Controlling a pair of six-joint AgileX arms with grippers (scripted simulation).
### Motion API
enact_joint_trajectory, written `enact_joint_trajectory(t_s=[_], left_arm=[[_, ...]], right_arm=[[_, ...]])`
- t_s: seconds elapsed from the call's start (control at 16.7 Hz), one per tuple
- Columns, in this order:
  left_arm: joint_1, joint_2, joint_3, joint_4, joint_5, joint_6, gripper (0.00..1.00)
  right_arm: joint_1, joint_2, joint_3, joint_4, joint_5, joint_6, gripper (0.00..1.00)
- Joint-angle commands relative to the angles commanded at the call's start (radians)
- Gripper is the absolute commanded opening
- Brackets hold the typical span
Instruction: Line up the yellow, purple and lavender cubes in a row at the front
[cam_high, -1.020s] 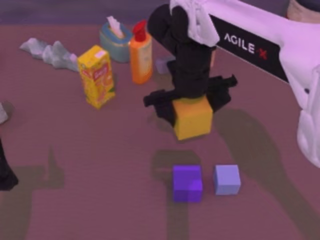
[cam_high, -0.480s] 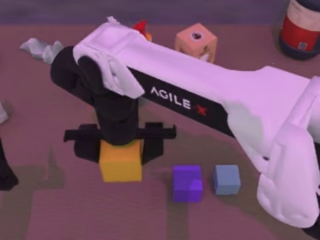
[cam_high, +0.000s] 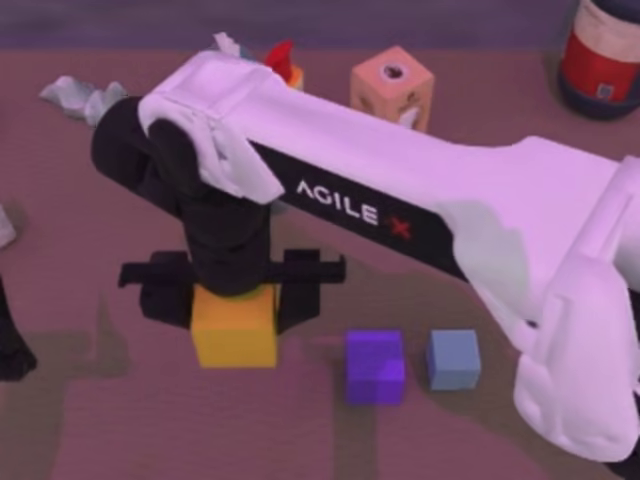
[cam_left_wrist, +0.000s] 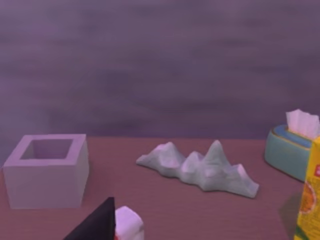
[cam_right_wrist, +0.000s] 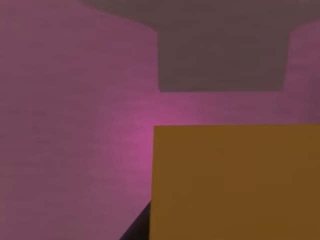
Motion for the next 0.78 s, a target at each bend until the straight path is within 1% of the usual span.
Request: enact_joint_trajectory(t_s=[0.18, 0.42, 0.72, 0.78], left_arm=[[0.0, 0.0, 0.0, 0.0, 0.0, 0.0, 1.0], [0.0, 0.0, 0.0, 0.0, 0.0, 0.0, 1.0], [0.0, 0.0, 0.0, 0.0, 0.0, 0.0, 1.0], [0.0, 0.0, 0.0, 0.0, 0.0, 0.0, 1.0]], right_arm=[[0.006, 0.0, -0.093, 0.098, -0.003, -0.002, 0.0], [0.007, 0.005, -0.232, 0.239, 0.002, 0.005, 0.0], [0.008, 0.007, -0.247, 0.254, 0.004, 0.006, 0.0], [0.008, 0.007, -0.247, 0.254, 0.004, 0.006, 0.08]])
